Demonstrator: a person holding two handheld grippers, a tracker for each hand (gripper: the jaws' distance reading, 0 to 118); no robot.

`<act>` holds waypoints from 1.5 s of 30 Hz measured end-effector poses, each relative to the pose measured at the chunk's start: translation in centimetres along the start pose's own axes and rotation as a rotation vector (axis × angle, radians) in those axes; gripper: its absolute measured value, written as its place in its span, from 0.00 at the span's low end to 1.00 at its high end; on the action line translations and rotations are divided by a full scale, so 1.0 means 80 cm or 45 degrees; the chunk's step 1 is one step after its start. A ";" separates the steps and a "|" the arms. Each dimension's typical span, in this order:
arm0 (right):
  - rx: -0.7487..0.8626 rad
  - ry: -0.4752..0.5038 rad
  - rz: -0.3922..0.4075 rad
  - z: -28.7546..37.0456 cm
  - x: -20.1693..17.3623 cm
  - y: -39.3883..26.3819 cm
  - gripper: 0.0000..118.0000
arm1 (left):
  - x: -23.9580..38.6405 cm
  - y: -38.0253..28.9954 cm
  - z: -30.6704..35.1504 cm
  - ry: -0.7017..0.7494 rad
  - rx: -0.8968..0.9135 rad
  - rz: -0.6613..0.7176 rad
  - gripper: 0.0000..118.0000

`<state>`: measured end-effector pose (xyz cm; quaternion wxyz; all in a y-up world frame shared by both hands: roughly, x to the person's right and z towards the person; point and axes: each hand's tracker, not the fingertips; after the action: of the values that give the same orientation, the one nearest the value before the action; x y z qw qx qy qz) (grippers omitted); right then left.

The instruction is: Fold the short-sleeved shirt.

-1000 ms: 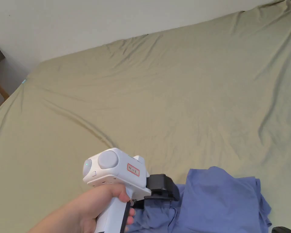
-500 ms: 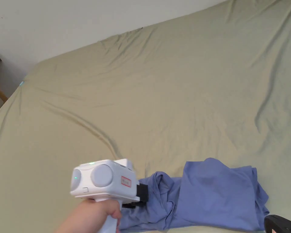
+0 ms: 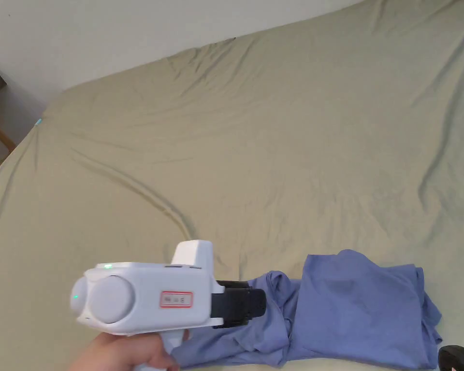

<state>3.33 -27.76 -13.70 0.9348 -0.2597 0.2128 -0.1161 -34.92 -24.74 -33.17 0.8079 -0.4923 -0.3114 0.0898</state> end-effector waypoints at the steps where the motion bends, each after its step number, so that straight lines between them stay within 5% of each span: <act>1: -0.005 0.001 -0.004 -0.001 0.000 0.001 0.01 | -0.017 -0.003 0.018 -0.037 0.032 0.019 0.13; 3: -0.025 0.005 -0.027 -0.005 0.001 0.003 0.01 | -0.065 -0.013 0.046 -0.045 0.095 0.053 0.25; 5: -0.038 0.007 -0.034 -0.008 0.000 0.004 0.01 | -0.116 -0.022 0.052 -0.034 0.089 0.063 0.76; 7: -0.054 0.001 -0.021 -0.010 -0.003 0.005 0.01 | -0.173 -0.031 0.052 -0.036 0.007 0.194 0.83; 8: -0.059 -0.005 -0.014 -0.011 -0.005 0.006 0.01 | -0.194 -0.038 0.046 -0.087 -0.029 0.258 0.98; 12: -0.079 -0.016 0.001 -0.015 -0.009 0.008 0.01 | -0.261 -0.059 0.024 -0.179 0.026 0.555 0.97; 17: -0.105 -0.027 -0.015 -0.027 -0.013 0.014 0.01 | -0.295 -0.078 0.003 -0.273 0.107 0.617 1.00; 19: -0.120 -0.037 -0.011 -0.031 -0.016 0.014 0.01 | -0.295 -0.074 0.000 -0.441 0.213 0.676 0.83; 21: -0.141 -0.044 0.009 -0.038 -0.022 0.015 0.01 | -0.291 -0.073 -0.033 -0.549 0.071 0.771 0.43; 22: -0.140 -0.044 0.019 -0.039 -0.024 0.016 0.01 | -0.283 -0.074 -0.046 -0.451 0.020 0.725 0.29; 23: -0.137 -0.042 0.030 -0.041 -0.027 0.017 0.01 | -0.272 -0.076 -0.055 -0.321 0.021 0.584 0.25; 24: -0.140 -0.045 0.044 -0.043 -0.031 0.018 0.01 | -0.294 -0.074 -0.056 -0.333 0.092 0.491 0.24; 26: -0.147 -0.054 0.077 -0.044 -0.037 0.018 0.01 | -0.301 -0.069 -0.055 -0.452 0.073 0.675 0.21; 30: -0.160 -0.058 0.119 -0.046 -0.045 0.017 0.01 | -0.278 -0.063 -0.039 -0.298 0.030 0.450 0.15; 45: -0.149 -0.051 0.132 -0.042 -0.056 0.015 0.01 | -0.244 -0.038 0.012 -0.147 0.037 0.396 0.11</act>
<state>-2.03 -26.75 -15.48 0.9268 -0.3049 0.2135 -0.0495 -51.39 -34.40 -38.39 0.7720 -0.5167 -0.2761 0.2466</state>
